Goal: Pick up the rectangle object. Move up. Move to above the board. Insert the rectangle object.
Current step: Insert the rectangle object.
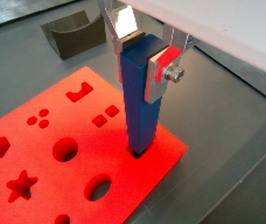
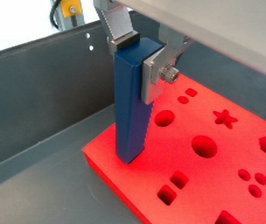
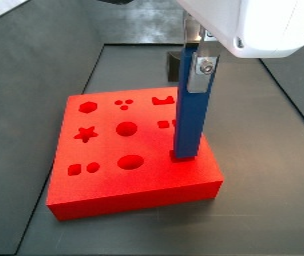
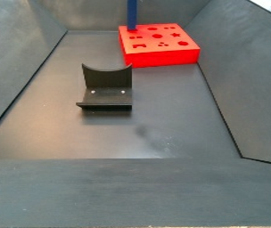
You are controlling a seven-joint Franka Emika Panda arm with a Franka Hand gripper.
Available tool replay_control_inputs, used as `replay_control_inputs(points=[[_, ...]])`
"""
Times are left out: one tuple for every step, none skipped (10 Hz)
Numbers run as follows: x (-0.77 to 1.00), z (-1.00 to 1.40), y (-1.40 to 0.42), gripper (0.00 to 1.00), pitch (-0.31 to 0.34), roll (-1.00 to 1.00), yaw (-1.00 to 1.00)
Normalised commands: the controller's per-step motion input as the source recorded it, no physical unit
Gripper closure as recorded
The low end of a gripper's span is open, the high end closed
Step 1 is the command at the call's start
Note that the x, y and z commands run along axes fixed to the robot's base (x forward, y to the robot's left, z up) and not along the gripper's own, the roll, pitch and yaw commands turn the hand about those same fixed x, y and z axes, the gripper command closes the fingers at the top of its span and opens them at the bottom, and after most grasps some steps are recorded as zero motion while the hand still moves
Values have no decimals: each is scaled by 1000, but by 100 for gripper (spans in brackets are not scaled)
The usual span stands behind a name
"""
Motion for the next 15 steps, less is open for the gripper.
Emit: replay_control_inputs(points=[[100,0,-103,100,111,203,0],[91,0,-51,100,91,144,0],[54,0,-11,100,74,127,0],[46,0,-9,100,83,149,0],[0,0,-49,100,110,221,0],[29,0,-46,100,120,220,0],[83,0,0,100,69,90,0],[57,0,0,100,40,34,0],[40,0,0,100,24,16,0],[49,0,0,100,26,34,0],[80,-26,-60,100,39,81,0],[83,-74,-83,100,34,94,0],[71,-60,-54,100,29,70,0],[80,-34,-31,100,34,60,0],[80,-43,-20,100,37,67,0]])
